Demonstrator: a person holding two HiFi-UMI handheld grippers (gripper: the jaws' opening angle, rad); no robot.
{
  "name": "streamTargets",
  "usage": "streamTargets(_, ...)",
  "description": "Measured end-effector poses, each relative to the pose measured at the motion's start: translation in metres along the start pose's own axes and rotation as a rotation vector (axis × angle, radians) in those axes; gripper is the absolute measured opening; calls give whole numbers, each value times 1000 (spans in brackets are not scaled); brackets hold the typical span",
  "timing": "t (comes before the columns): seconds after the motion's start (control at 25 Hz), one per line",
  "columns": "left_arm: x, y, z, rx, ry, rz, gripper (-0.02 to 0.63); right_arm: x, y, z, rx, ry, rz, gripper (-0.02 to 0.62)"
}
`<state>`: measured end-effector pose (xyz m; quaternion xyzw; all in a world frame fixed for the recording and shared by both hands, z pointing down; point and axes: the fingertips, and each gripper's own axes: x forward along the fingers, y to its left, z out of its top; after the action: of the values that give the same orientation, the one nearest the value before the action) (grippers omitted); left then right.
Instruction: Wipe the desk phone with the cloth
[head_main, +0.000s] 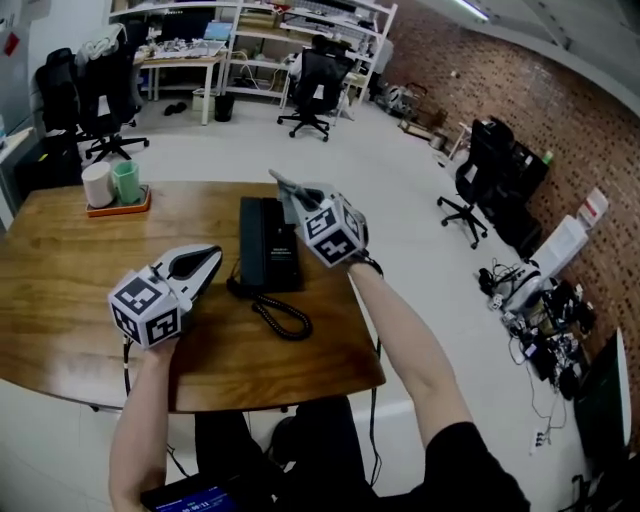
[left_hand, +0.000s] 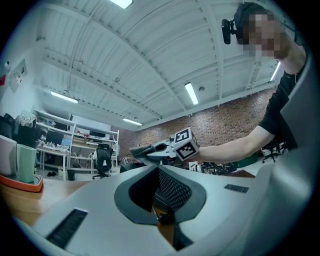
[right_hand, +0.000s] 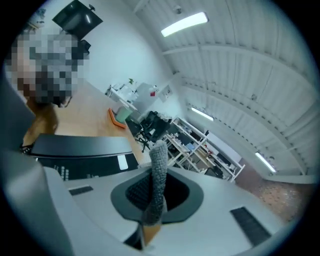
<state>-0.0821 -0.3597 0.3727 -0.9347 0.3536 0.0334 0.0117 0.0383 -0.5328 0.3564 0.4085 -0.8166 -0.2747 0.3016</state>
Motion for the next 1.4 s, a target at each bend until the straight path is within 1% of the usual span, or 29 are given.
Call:
streamTargets(0.08,3,-4,2,1,2,0,-8,8,3,-13,-6,44,21,25)
streamTargets(0.2,6,-10,7,11,9,-6,-8,-6,11,-20,-37,45,46,23)
streamTargets(0.32,3,-6,8,16,11,-4,-8,-27,36,-20,-129,42,96,23)
streamTargets(0.48,3,-5,6,13,11,-5,-8,-68,80,-26,-241,30,194,23)
streamTargets(0.6,2,-3,5,15,13,-4,-6,-102,118,-31,-335,26,297,23)
streamTargets(0.72,3,-4,6,14,13,-4,-6,-137,153,-41,-432,55,463,25)
streamTargets(0.76,3,-4,6,15,13,-4,-6,-145,159,-43,-448,61,513,25)
streamTargets(0.8,3,-5,6,16,14,-5,-8,-150,160,-41,-446,55,537,25)
streamTargets(0.84,2,-5,5,16,15,-6,-8,-149,153,-34,-422,34,525,25)
streamTargets(0.88,2,-4,4,17,16,-8,-8,-142,138,-24,-382,5,478,25)
streamTargets(0.96,0,-2,3,15,14,-8,-6,-115,94,-3,-273,-43,315,25)
streamTargets(1.04,-2,0,1,9,11,-6,-6,-79,47,8,-136,-57,148,25)
streamTargets(1.12,-2,1,0,3,7,-5,-8,-44,14,12,-29,-53,38,25)
streamTargets(1.16,-2,1,0,0,6,-5,-6,-30,4,13,-4,-48,4,25)
streamTargets(1.24,-1,-1,0,-3,2,-6,-8,-6,-4,9,5,-17,-19,25)
streamTargets(1.32,0,-3,0,-2,2,-6,-8,6,3,-2,-16,37,9,25)
streamTargets(1.4,2,-6,3,6,7,-8,-8,4,15,-12,-49,67,48,25)
